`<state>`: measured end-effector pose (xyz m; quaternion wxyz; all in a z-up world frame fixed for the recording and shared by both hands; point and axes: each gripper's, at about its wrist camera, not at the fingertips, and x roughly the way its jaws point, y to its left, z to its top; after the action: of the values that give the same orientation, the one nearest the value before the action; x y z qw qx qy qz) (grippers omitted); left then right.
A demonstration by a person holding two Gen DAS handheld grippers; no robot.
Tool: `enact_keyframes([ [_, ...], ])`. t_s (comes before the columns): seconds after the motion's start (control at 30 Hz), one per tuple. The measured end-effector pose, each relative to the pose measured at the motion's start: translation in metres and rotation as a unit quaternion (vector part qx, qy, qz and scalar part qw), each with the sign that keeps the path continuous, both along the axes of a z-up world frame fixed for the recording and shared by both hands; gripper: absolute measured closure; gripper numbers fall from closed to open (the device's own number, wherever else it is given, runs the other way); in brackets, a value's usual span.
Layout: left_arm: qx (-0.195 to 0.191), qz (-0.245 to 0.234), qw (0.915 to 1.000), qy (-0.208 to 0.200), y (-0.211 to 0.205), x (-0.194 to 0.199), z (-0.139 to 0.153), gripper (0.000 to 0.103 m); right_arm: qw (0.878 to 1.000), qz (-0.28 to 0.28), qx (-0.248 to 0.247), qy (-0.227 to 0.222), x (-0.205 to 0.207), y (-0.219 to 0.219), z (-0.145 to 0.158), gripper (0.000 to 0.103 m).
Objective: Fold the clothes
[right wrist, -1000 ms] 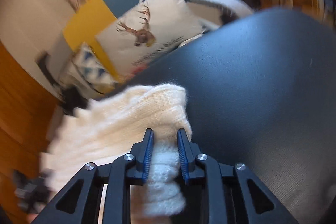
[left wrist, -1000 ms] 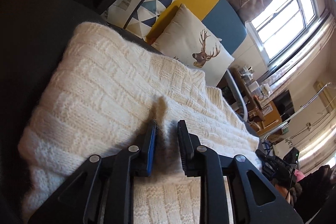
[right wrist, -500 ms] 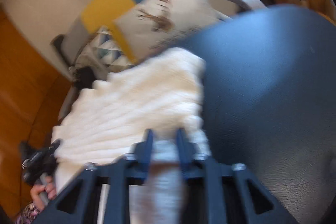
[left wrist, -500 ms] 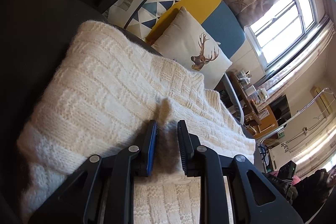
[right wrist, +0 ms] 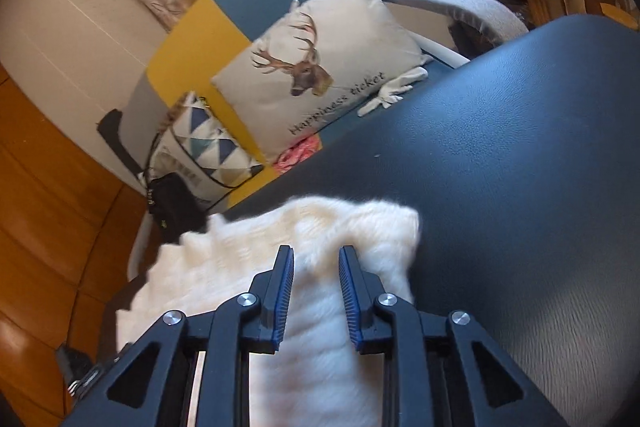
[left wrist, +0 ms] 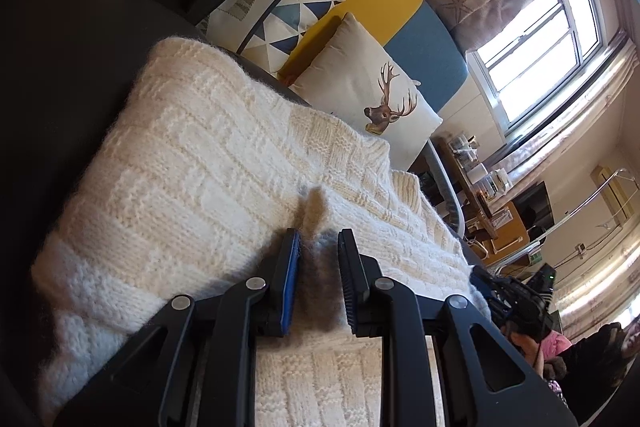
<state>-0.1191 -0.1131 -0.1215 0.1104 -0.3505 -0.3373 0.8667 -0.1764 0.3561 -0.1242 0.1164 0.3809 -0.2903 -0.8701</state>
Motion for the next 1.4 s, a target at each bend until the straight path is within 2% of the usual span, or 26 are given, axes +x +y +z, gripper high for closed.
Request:
enact_keyframes([
  [0.1, 0.002, 0.000, 1.0000, 0.000, 0.000, 0.000, -0.001, 0.081, 1.000, -0.004, 0.013, -0.010, -0.016, 0.000, -0.009, 0.102],
  [0.33, 0.006, 0.000, 1.0000, 0.000, 0.000, 0.000, -0.001, 0.081, 0.997, 0.001, 0.080, -0.012, -0.016, -0.011, -0.001, 0.102],
  [0.37, 0.006, 0.000, 1.0000, 0.000, 0.000, -0.001, -0.001, 0.081, 0.996, 0.003, 0.084, -0.015, -0.015, -0.013, 0.003, 0.096],
  [0.4, 0.007, 0.000, 1.0000, 0.000, -0.001, 0.000, -0.001, 0.081, 0.996, 0.003, 0.083, -0.011, -0.010, -0.015, 0.010, 0.083],
  [0.43, 0.009, 0.000, 1.0000, 0.001, -0.001, 0.000, -0.001, 0.081, 0.997, 0.002, 0.074, 0.000, -0.003, -0.017, 0.018, 0.076],
  [0.53, 0.005, 0.003, 1.0000, -0.001, 0.000, 0.001, 0.001, 0.081, 0.998, 0.028, 0.060, 0.025, 0.018, -0.036, 0.038, 0.076],
  [0.63, -0.011, 0.001, 0.9999, -0.011, 0.003, 0.002, 0.007, 0.080, 0.990, 0.096, 0.096, 0.036, 0.033, -0.078, 0.046, 0.076],
  [0.73, -0.023, -0.003, 0.9995, -0.020, 0.003, 0.009, 0.011, 0.071, 0.978, 0.145, 0.145, 0.039, 0.039, -0.116, 0.039, 0.076],
  [0.8, -0.027, -0.007, 0.9993, -0.025, 0.002, 0.016, 0.013, 0.065, 0.972, 0.160, 0.171, 0.030, 0.038, -0.132, 0.026, 0.076],
  [0.87, -0.032, -0.012, 0.9990, -0.029, 0.000, 0.023, 0.014, 0.064, 0.965, 0.165, 0.203, 0.023, 0.037, -0.140, 0.013, 0.077],
  [0.93, -0.042, -0.015, 0.9986, -0.027, -0.003, 0.034, 0.016, 0.064, 0.960, 0.170, 0.221, 0.035, 0.038, -0.141, 0.010, 0.077],
  [1.07, -0.062, -0.006, 0.9976, -0.029, -0.007, 0.055, 0.021, 0.064, 0.950, 0.181, 0.252, 0.032, 0.040, -0.149, 0.013, 0.077],
  [1.1, -0.062, -0.003, 0.9977, -0.028, -0.009, 0.060, 0.021, 0.063, 0.950, 0.181, 0.252, 0.028, 0.040, -0.150, 0.015, 0.077],
  [1.13, -0.062, 0.006, 0.9978, -0.025, -0.011, 0.067, 0.022, 0.062, 0.955, 0.175, 0.237, 0.027, 0.041, -0.149, 0.020, 0.076],
  [1.23, -0.051, 0.028, 0.9983, -0.009, -0.020, 0.084, 0.021, 0.062, 0.971, 0.173, 0.155, 0.052, 0.048, -0.152, 0.039, 0.075],
  [1.3, -0.048, 0.052, 0.9974, -0.011, -0.026, 0.095, 0.019, 0.060, 0.968, 0.198, 0.142, 0.053, 0.046, -0.172, 0.045, 0.075],
  [1.4, -0.029, 0.058, 0.9978, -0.016, -0.032, 0.101, 0.013, 0.056, 0.956, 0.243, 0.156, 0.052, 0.042, -0.214, 0.046, 0.075],
])
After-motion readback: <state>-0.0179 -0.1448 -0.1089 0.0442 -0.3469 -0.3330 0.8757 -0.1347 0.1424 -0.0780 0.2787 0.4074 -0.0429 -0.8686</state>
